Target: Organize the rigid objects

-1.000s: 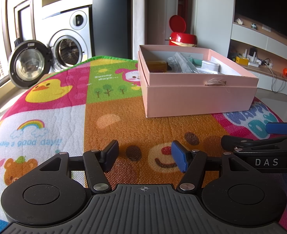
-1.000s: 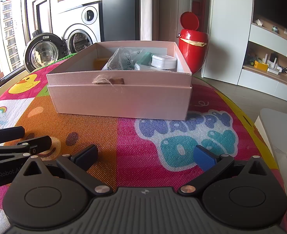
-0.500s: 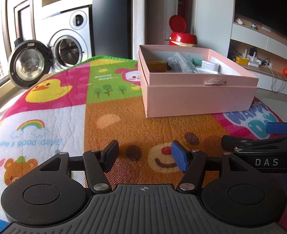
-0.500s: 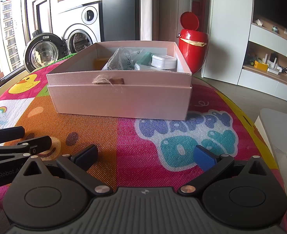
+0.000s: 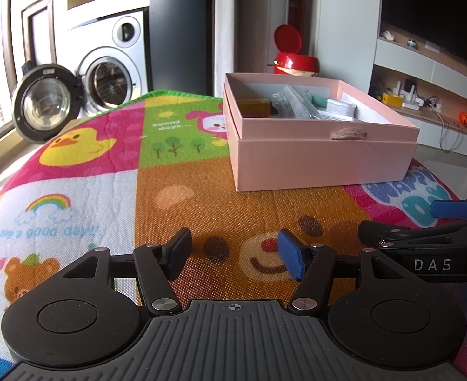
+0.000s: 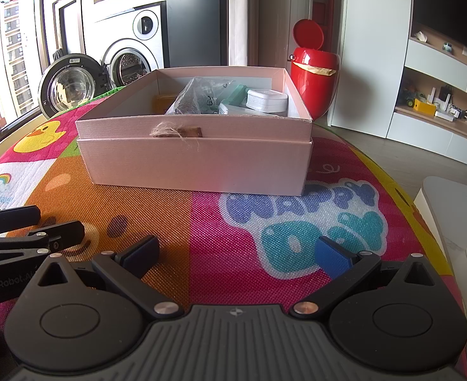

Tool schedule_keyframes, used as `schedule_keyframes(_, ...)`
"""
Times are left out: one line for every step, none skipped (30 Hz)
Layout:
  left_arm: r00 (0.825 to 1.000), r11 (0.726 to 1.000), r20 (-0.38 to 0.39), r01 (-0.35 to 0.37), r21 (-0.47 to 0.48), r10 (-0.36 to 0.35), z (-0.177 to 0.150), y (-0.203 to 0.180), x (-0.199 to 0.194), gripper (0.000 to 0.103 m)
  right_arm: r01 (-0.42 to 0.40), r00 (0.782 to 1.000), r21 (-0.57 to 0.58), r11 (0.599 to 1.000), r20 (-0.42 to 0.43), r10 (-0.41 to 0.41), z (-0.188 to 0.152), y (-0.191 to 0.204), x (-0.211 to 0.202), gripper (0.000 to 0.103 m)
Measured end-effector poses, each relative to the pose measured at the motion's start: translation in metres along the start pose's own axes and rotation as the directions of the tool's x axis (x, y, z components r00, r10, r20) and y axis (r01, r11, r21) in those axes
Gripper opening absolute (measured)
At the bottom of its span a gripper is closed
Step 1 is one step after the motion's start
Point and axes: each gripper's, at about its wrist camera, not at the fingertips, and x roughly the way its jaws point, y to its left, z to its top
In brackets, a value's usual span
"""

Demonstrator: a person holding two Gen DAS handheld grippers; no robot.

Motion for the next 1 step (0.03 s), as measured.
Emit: schedule_keyframes(1.0,1.0,0.0,-0.001,0.001,0.001,-0.0001,0.0001,-0.0001,0.065,0.0,1.0,0.0,1.0,0.0,0.0,0.0,0.0,0.0,0.103)
